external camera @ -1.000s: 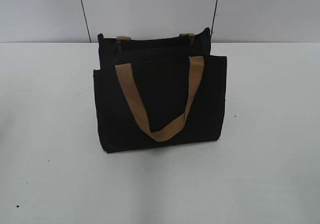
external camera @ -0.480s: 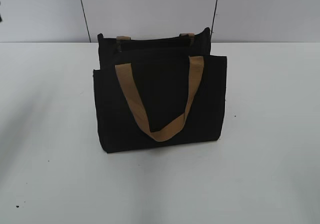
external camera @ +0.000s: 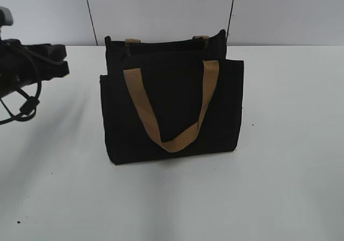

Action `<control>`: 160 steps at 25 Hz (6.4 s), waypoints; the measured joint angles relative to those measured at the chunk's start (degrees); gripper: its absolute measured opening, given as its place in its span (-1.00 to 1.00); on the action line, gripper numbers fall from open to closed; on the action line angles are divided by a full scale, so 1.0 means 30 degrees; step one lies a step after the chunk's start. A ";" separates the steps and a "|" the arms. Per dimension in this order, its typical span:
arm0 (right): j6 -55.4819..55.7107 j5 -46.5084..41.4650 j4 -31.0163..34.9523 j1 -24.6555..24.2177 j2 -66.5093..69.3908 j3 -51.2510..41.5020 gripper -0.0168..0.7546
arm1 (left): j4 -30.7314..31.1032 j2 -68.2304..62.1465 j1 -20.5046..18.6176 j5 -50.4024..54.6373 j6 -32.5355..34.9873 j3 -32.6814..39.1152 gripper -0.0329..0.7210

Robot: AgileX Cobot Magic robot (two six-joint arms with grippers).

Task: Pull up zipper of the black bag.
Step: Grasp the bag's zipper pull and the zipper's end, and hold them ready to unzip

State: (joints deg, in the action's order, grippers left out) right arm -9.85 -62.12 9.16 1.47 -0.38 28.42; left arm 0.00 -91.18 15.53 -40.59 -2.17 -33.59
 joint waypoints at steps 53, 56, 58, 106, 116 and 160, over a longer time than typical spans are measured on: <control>0.0000 0.0000 0.0000 0.0000 0.0000 0.0000 0.54 | 0.9786 -0.7813 0.0364 -0.6791 -0.0845 -0.0171 0.05; 0.0000 0.0000 0.0000 0.0000 0.0000 0.0000 0.54 | 0.9786 -0.8136 0.0364 -0.7046 -0.0882 -0.0246 0.00; 0.0000 0.0000 0.0000 0.0000 0.0000 0.0000 0.54 | 0.9786 -0.8369 0.0364 -0.7547 -0.0900 -0.0246 -0.09; -0.5026 0.3449 0.5782 0.0000 0.8340 0.1502 0.54 | 1.1522 0.3983 0.0364 0.2200 -0.5378 -0.0356 -0.91; -1.4707 0.4880 1.4442 0.3487 2.0724 0.6362 0.54 | 1.5626 0.3782 0.0364 0.4069 -0.9648 -0.2847 -0.91; -2.6701 0.9883 2.4791 0.9576 3.4826 1.4318 -0.07 | 1.7040 0.3352 0.0364 0.0603 -1.1489 -0.3259 -0.91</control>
State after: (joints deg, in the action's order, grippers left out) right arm -89.95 -32.47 83.54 30.20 104.10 71.37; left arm 51.12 -81.12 16.63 -38.78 -36.63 -43.37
